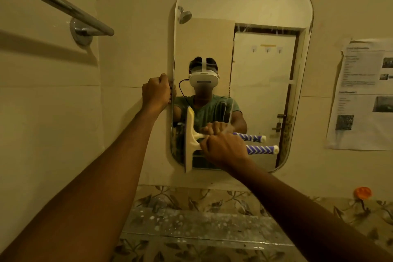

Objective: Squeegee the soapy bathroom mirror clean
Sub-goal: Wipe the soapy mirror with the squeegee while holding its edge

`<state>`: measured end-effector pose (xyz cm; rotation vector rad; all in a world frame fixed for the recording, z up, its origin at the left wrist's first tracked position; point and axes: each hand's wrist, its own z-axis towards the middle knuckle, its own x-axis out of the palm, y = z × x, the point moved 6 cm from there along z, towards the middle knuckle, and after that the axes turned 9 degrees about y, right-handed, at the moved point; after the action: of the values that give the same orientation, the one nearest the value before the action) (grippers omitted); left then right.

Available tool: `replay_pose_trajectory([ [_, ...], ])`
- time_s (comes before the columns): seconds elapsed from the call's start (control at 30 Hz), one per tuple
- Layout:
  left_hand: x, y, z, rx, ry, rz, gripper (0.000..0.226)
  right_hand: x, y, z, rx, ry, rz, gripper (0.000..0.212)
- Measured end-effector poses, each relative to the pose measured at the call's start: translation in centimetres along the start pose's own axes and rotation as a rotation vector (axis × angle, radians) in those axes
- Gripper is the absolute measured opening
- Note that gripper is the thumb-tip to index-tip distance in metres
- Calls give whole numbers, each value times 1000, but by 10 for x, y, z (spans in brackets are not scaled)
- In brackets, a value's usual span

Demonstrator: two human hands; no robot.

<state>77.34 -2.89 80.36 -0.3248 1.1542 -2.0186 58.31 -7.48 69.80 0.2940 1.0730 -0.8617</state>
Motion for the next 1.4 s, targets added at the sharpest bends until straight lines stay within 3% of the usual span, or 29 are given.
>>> replay_pose_trajectory([
  [0.17,0,1,-4,-14,-4,-22,43,2,-71,-31,101,83,-65,34],
  [0.23,0,1,-6,-7,-16,-3,45,-4,-81,-39,148,70,-92,39],
  [0.47,-1,2,-8,-1,-1,11,50,-4,16,-13,-112,-3,-28,44],
  [0.57,0,1,-9,-9,7,2,46,-5,46,7,-71,-64,-50,50],
  [0.73,0,2,-6,-8,13,-20,41,5,34,18,-80,-50,-72,48],
  [0.83,2,7,-2,-3,33,-34,44,5,13,14,-65,-19,-55,48],
  [1.07,2,7,-1,50,10,26,46,29,-97,-46,156,144,-17,45],
  [1.13,2,5,-2,66,-16,69,47,26,-109,-60,197,110,-77,45],
  [1.2,2,5,-3,73,-38,80,48,20,-100,-64,178,90,-50,46],
  [1.3,2,5,-3,66,-60,70,48,12,-43,-47,2,116,74,41],
  [1.4,2,4,-5,58,-61,83,47,12,16,-15,-115,73,23,48],
])
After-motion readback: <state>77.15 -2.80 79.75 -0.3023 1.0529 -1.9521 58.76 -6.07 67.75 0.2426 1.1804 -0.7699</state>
